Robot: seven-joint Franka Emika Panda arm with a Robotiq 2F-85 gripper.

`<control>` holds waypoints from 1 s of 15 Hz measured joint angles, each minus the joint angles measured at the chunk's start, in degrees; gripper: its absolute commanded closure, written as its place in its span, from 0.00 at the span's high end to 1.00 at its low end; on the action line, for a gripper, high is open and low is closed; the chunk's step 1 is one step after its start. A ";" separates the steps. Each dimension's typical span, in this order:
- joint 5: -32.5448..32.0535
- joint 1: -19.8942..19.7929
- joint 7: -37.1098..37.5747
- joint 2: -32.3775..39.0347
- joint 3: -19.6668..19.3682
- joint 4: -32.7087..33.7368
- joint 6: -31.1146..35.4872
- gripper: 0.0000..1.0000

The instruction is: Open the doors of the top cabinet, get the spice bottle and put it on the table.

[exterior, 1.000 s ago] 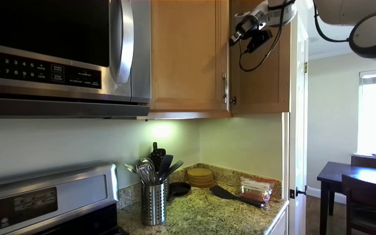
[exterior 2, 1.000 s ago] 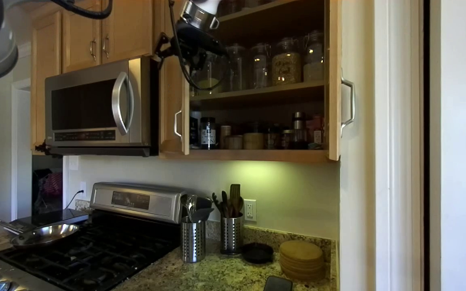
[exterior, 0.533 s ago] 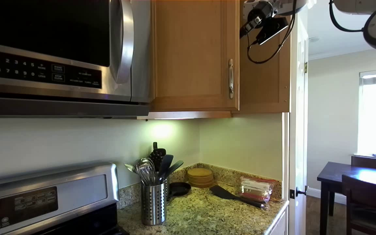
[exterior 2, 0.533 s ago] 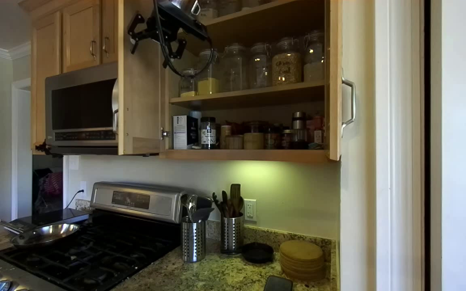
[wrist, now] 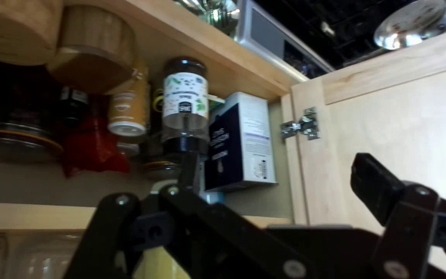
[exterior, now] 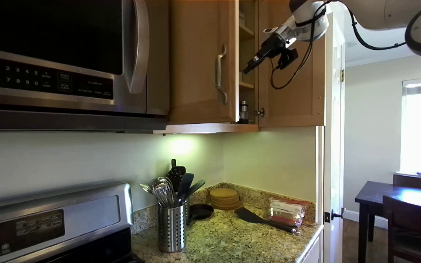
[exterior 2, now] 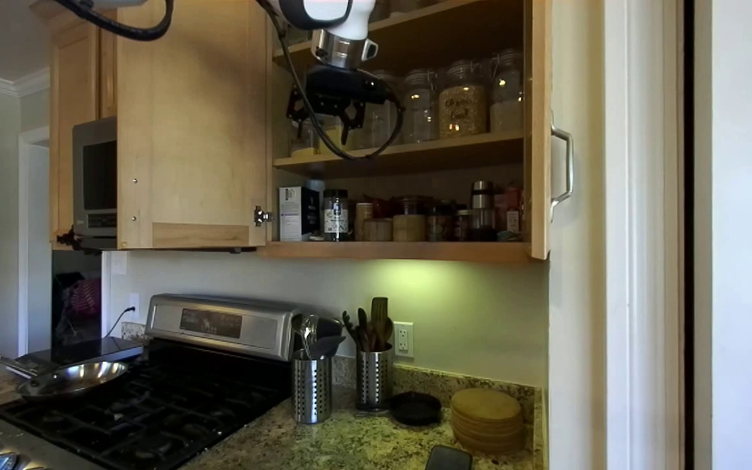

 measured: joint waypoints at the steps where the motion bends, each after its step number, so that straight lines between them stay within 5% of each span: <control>1: -1.41 0.91 0.44 0.02 0.20 -1.34 4.74 1.00; 9: -21.39 10.53 11.71 -1.25 5.14 -14.38 39.81 1.00; 15: -38.34 13.64 27.79 -1.75 6.29 -20.87 46.15 1.00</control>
